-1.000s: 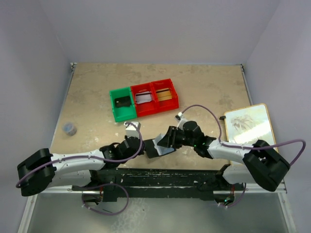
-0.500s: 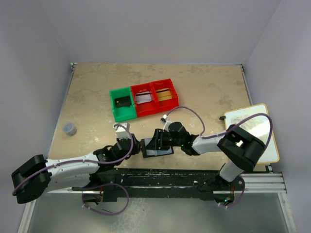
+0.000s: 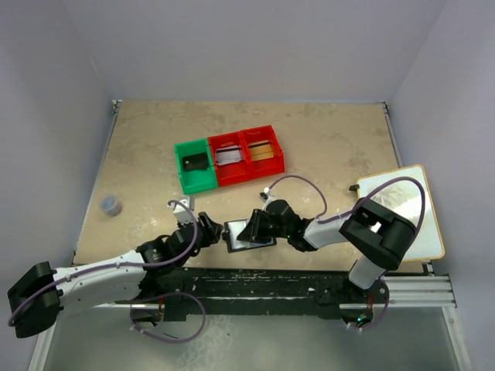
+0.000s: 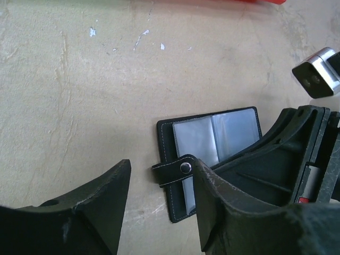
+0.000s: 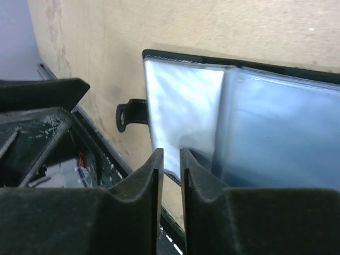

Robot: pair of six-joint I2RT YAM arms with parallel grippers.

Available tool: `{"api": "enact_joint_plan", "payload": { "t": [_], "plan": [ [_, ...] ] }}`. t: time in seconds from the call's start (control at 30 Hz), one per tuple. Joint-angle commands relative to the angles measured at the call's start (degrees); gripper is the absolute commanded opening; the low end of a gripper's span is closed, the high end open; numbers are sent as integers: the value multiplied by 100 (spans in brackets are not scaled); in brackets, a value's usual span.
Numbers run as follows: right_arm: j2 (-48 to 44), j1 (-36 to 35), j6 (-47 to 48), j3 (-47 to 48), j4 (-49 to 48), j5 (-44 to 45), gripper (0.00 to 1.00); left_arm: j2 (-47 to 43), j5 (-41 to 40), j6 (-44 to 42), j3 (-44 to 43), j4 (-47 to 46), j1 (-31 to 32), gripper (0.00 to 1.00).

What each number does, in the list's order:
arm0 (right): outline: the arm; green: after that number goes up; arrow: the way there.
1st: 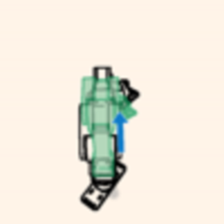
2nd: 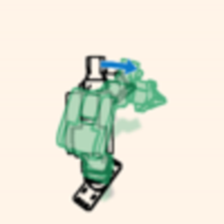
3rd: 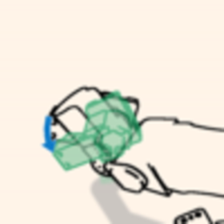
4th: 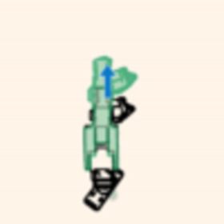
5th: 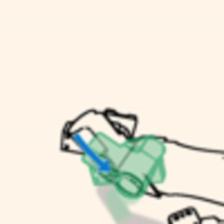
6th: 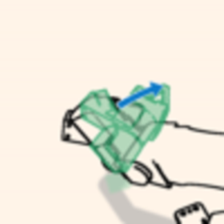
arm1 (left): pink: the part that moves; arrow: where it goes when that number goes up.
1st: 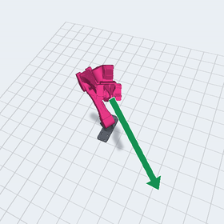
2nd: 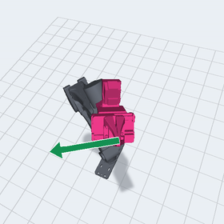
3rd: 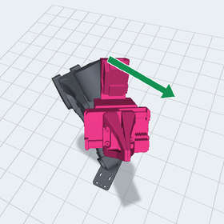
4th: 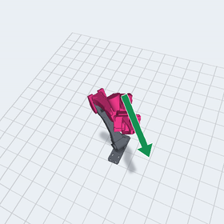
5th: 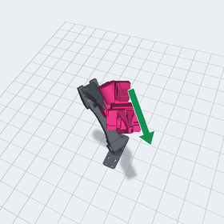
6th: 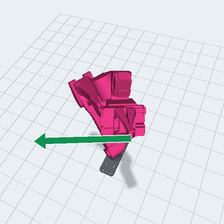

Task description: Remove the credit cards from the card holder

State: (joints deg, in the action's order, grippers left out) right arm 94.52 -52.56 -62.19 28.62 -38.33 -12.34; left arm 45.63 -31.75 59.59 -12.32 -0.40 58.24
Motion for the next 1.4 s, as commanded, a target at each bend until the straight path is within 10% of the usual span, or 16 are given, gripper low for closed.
{"api": "enact_joint_plan", "payload": {
  "t": [0.0,0.33,0.87,1.2,1.37],
  "plan": [
    [-143,-9,-232,-39,21,537,12,228,185,-188,-352,-160,-23,45],
    [-281,-8,-317,12,560,1129,1,1716,1323,-1104,-1297,-815,-19,32],
    [-861,-11,-74,55,1172,1391,2,2920,1286,-75,-1157,-963,-19,9],
    [-2563,87,192,50,3340,2212,43,2856,1095,-199,-1150,-596,-15,7],
    [-2597,123,324,-44,3439,2029,46,2777,1162,-298,-1182,-534,-14,7]
  ]
}}
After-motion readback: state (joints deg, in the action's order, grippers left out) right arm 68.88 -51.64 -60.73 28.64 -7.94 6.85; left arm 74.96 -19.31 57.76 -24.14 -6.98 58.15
